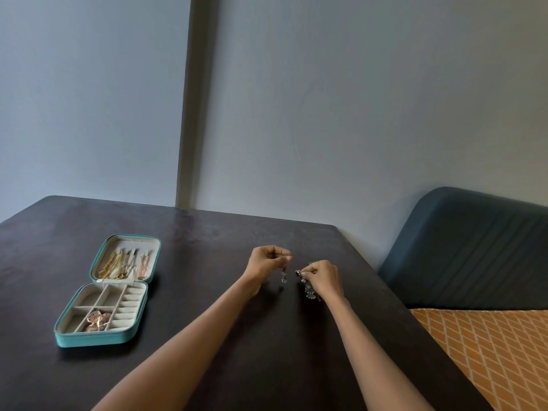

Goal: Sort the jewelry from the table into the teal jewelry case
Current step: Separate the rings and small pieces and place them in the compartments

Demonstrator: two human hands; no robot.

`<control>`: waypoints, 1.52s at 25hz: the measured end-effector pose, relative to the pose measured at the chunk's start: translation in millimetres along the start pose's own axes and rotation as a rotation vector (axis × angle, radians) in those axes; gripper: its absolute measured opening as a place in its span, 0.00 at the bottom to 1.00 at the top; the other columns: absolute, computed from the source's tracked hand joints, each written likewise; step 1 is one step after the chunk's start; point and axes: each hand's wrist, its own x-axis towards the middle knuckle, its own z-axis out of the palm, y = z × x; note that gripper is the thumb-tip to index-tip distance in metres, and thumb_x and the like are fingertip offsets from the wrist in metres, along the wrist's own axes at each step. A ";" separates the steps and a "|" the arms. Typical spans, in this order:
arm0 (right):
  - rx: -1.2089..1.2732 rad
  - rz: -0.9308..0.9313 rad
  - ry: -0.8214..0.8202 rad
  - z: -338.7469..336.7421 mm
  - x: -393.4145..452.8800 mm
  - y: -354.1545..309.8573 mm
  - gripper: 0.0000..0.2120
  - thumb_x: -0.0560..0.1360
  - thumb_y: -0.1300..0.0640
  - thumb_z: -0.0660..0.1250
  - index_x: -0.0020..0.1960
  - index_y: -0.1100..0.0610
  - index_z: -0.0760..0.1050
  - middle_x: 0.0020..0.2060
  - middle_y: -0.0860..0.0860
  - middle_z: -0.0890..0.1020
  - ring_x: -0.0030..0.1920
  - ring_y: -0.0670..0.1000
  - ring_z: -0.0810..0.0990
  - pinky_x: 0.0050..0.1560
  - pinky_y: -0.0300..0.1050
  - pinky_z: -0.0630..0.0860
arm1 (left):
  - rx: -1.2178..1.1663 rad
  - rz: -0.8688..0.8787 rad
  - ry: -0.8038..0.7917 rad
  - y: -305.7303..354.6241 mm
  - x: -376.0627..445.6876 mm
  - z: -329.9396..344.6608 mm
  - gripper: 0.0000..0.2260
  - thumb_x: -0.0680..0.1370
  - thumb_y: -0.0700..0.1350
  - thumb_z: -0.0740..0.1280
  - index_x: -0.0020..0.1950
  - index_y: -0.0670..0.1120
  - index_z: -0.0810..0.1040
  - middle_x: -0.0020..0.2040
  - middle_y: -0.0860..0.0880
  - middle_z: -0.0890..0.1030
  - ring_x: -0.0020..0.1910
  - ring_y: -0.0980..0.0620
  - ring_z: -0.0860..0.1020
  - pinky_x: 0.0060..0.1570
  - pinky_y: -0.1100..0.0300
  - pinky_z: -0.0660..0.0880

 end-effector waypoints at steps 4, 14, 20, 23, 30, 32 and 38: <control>0.156 -0.016 -0.002 -9.4 1.6 1.3 0.06 0.74 0.60 0.68 0.48 0.59 0.84 0.46 0.52 0.85 0.50 0.50 0.82 0.47 0.38 0.73 | -0.017 -0.009 -0.003 3.7 -1.5 -1.2 0.04 0.73 0.34 0.70 0.40 0.42 0.80 0.37 0.46 0.80 0.31 0.59 0.77 0.37 0.71 0.76; 1.044 0.236 -0.153 -15.8 -16.5 -16.4 0.05 0.77 0.64 0.63 0.51 0.62 0.77 0.35 0.51 0.77 0.35 0.45 0.74 0.33 0.32 0.76 | 0.047 -0.017 0.007 8.9 -8.4 -4.8 0.05 0.73 0.34 0.69 0.40 0.43 0.79 0.37 0.47 0.80 0.34 0.54 0.76 0.38 0.67 0.76; 1.085 0.195 -0.291 -25.0 -20.2 -28.4 0.04 0.77 0.61 0.65 0.48 0.58 0.79 0.37 0.51 0.80 0.38 0.46 0.77 0.37 0.38 0.75 | 0.079 0.013 -0.042 20.4 -8.3 -4.4 0.06 0.74 0.33 0.68 0.40 0.43 0.78 0.38 0.48 0.81 0.36 0.57 0.79 0.43 0.66 0.77; 1.082 0.196 -0.297 -21.8 -25.9 -35.7 0.05 0.77 0.62 0.64 0.49 0.59 0.79 0.38 0.51 0.82 0.39 0.47 0.78 0.39 0.38 0.76 | 0.096 0.021 -0.039 17.7 -11.2 -4.0 0.04 0.72 0.36 0.71 0.40 0.44 0.80 0.39 0.45 0.83 0.40 0.52 0.81 0.51 0.55 0.79; 1.156 0.222 -0.185 -17.2 -34.2 -53.8 0.03 0.77 0.65 0.64 0.48 0.60 0.76 0.37 0.54 0.81 0.37 0.49 0.79 0.33 0.36 0.77 | 0.138 0.078 0.100 29.9 -20.7 -1.9 0.05 0.71 0.40 0.73 0.43 0.47 0.79 0.37 0.50 0.81 0.38 0.54 0.80 0.48 0.56 0.80; 1.072 0.178 -0.153 -20.9 -36.7 -62.0 0.02 0.76 0.65 0.65 0.46 0.60 0.76 0.34 0.53 0.80 0.34 0.47 0.77 0.31 0.35 0.75 | 0.168 0.089 0.079 35.5 -20.6 -6.6 0.07 0.72 0.41 0.73 0.48 0.47 0.81 0.38 0.48 0.82 0.40 0.53 0.81 0.49 0.58 0.79; 0.880 0.011 -0.062 -32.3 -45.1 -89.4 0.03 0.76 0.62 0.66 0.44 0.60 0.76 0.33 0.52 0.78 0.32 0.46 0.74 0.29 0.34 0.72 | 0.010 0.045 0.032 59.2 -35.3 -25.4 0.04 0.74 0.39 0.71 0.45 0.39 0.80 0.40 0.43 0.83 0.38 0.51 0.81 0.45 0.60 0.79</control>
